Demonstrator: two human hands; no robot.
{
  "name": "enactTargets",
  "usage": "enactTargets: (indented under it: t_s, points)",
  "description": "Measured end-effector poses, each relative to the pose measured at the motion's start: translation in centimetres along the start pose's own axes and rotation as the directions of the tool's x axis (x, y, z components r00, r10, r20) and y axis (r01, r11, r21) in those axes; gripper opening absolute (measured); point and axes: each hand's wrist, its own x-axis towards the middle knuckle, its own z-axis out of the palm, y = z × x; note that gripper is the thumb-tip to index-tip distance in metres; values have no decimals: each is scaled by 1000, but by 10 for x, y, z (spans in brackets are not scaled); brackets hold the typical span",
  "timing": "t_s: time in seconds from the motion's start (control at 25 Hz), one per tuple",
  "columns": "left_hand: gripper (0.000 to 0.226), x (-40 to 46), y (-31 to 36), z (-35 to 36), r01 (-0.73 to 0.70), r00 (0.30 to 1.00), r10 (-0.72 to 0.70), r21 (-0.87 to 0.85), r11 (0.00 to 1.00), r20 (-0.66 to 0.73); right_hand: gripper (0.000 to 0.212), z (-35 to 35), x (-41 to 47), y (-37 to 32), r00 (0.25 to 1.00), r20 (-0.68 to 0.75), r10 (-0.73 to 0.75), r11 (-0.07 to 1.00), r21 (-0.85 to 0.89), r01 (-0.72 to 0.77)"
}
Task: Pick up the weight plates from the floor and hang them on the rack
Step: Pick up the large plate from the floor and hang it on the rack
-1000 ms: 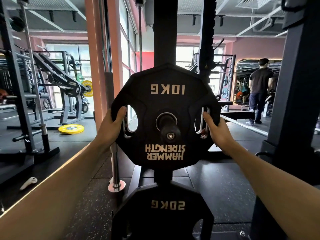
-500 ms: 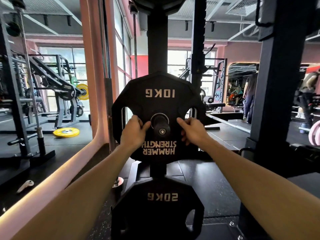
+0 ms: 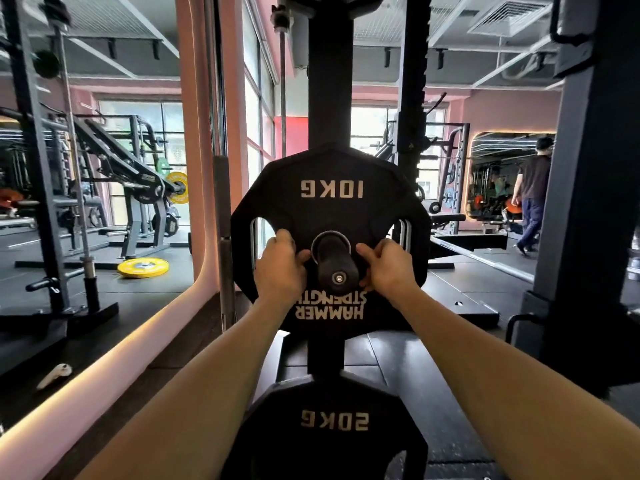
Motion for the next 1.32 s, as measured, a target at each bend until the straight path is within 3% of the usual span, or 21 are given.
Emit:
enactTargets:
  t_s: [0.2, 0.28, 0.44, 0.84, 0.96, 1.08, 1.32]
  points:
    - [25, 3, 8, -21, 22, 985, -35, 78, 997, 169, 32, -5, -2, -5, 998, 52, 27, 998, -54, -24]
    - [23, 11, 16, -37, 23, 973, -26, 19, 1000, 229, 34, -18, -5, -21, 993, 114, 24, 997, -80, -15]
    - [24, 64, 68, -89, 40, 987, -13, -164, 986, 160, 45, -57, 13, -101, 993, 104, -64, 994, -80, 73]
    - [20, 233, 228, -218, -26, 1000, 26, -219, 975, -1, 35, -157, 104, -319, 990, 32, -137, 991, 10, 137]
    - [19, 275, 258, -244, -42, 999, 43, -197, 980, 2, 27, -173, 130, -365, 987, -7, -162, 986, 31, 162]
    - [25, 310, 274, -253, -40, 996, 48, -97, 994, 79, 31, -176, 162, -399, 985, -26, -172, 984, 38, 173]
    - [22, 344, 274, -238, -135, 986, 129, 51, 990, 108, 31, -162, 196, -415, 991, -16, -136, 991, 0, 136]
